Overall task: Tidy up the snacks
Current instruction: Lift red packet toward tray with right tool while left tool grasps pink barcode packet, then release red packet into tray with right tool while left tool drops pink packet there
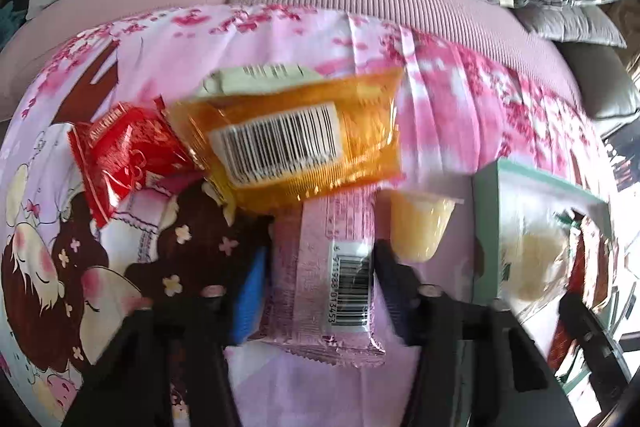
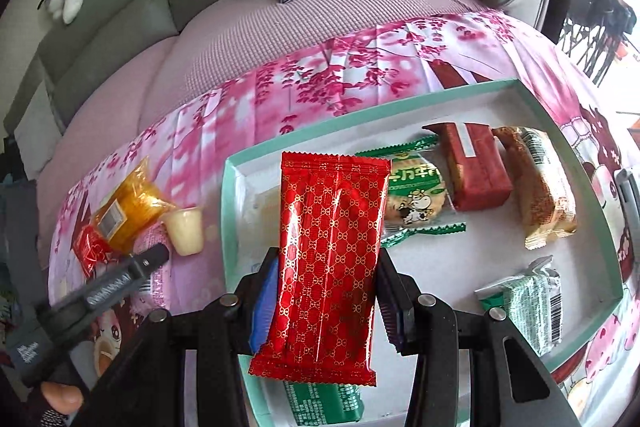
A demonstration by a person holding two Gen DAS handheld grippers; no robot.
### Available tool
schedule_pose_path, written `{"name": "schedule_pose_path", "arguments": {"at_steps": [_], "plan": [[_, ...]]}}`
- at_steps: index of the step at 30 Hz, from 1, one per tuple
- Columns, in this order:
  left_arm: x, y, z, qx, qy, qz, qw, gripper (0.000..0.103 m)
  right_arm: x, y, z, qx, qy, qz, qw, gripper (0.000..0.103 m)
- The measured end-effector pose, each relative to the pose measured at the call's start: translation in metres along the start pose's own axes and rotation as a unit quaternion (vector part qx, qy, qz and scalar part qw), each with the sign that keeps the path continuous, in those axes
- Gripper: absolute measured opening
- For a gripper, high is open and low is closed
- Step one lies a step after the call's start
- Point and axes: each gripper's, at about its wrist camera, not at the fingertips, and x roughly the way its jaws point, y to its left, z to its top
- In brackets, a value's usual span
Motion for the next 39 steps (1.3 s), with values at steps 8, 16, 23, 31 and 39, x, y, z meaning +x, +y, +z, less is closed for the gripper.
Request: {"name": "schedule_pose_path", "arguments": {"at_steps": [8, 16, 23, 31, 39], "plan": [[-0.019, 0.003, -0.006, -0.016, 0.009, 0.004, 0.9998, 0.039, -0.005, -0.007, 0.0, 0.01, -0.002, 0.009, 1.0, 0.048], [-0.05, -0.009, -0.019, -0.014, -0.006, -0.026, 0.9995, 0.039, -0.009, -0.034, 0.005, 0.047, -0.005, 0.011, 0.999, 0.048], [-0.08, -0.075, -0.035, 0.078, -0.044, -0.082, 0.9926, 0.039, -0.012, -0.079, 0.007, 0.097, -0.01, -0.019, 0.995, 0.048], [-0.065, -0.153, -0.065, 0.185, -0.027, -0.114, 0.9757, 0.04, -0.016, -0.102, 0.007, 0.121, -0.016, -0.031, 0.992, 0.05], [-0.067, -0.142, -0.057, 0.155, -0.029, -0.115, 0.9808, 0.077, -0.017, -0.112, 0.006, 0.14, -0.016, -0.04, 0.989, 0.06]]}}
